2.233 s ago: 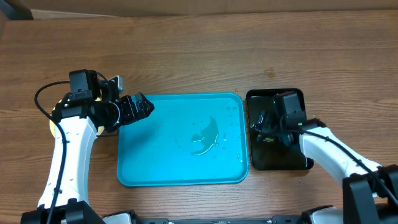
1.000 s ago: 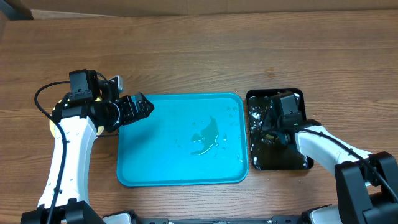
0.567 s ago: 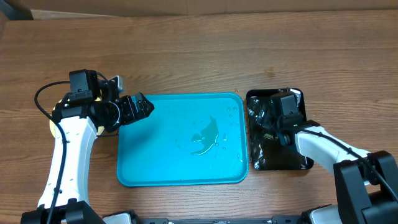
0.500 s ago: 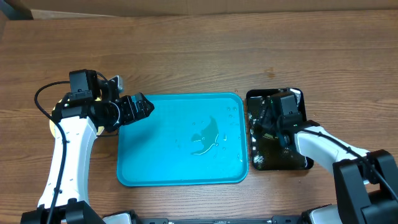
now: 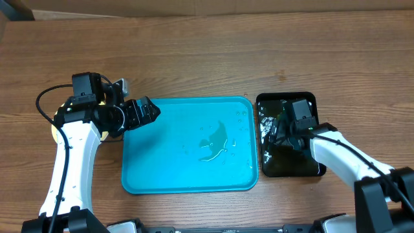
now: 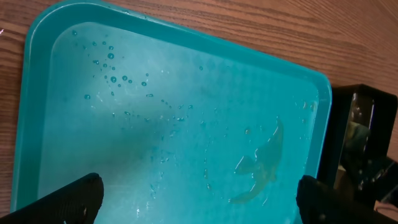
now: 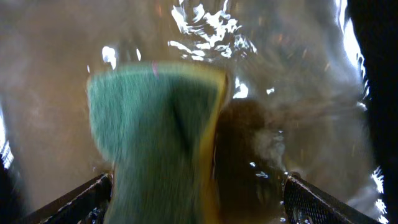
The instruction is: Clean dirty plates on tray and stack at the side
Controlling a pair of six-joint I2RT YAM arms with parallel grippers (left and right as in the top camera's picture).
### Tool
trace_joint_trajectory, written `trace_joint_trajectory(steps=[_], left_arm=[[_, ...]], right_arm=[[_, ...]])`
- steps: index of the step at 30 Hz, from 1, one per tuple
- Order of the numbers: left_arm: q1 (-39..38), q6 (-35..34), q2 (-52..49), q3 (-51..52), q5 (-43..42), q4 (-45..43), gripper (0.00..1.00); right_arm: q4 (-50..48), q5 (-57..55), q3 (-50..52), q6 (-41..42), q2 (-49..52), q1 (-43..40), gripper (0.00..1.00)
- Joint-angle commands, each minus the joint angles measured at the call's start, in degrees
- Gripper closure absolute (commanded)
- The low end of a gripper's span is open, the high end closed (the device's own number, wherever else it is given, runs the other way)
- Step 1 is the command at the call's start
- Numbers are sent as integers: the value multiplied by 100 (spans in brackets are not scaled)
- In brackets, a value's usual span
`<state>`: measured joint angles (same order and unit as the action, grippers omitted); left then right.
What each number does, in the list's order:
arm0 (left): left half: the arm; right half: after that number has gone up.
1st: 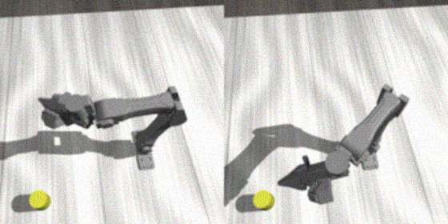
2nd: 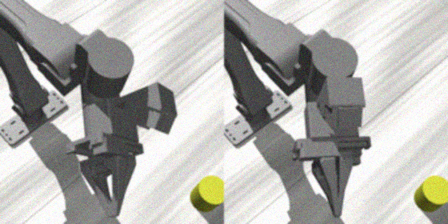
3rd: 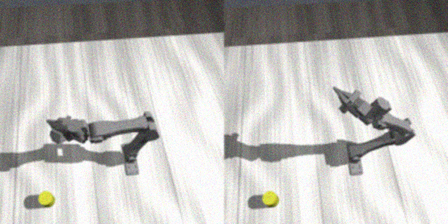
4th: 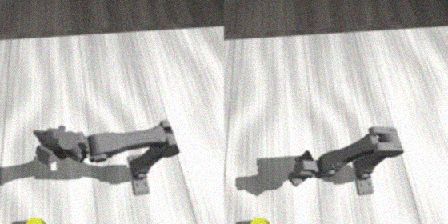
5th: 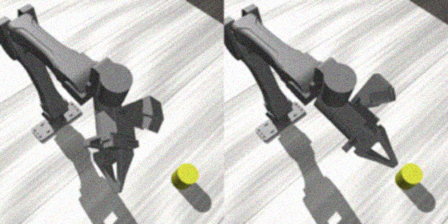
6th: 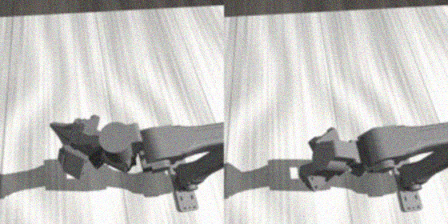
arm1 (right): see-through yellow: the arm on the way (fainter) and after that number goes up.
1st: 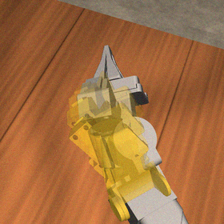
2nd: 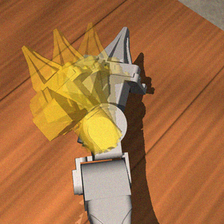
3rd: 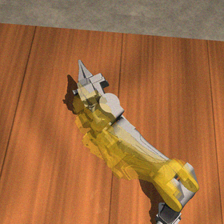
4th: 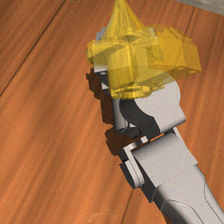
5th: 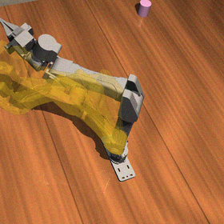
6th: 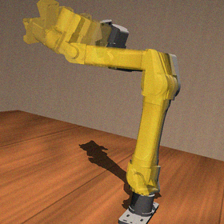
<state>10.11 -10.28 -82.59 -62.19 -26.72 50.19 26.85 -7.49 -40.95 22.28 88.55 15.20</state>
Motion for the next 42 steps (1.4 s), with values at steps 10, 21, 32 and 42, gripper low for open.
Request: trace_joint_trajectory(steps=[10,21,32,42], left_arm=[[-13,127,-31,-94,20,13,0],[-13,127,-31,-94,20,13,0],[-13,127,-31,-94,20,13,0],[-13,127,-31,-94,20,13,0]], right_arm=[[369,566,17,-7,-144,48,84],[1038,562,-658,-33,-208,42,28],[2903,503,-3147,-584,-273,44,0],[2142,503,-3187,-586,-262,44,0]])
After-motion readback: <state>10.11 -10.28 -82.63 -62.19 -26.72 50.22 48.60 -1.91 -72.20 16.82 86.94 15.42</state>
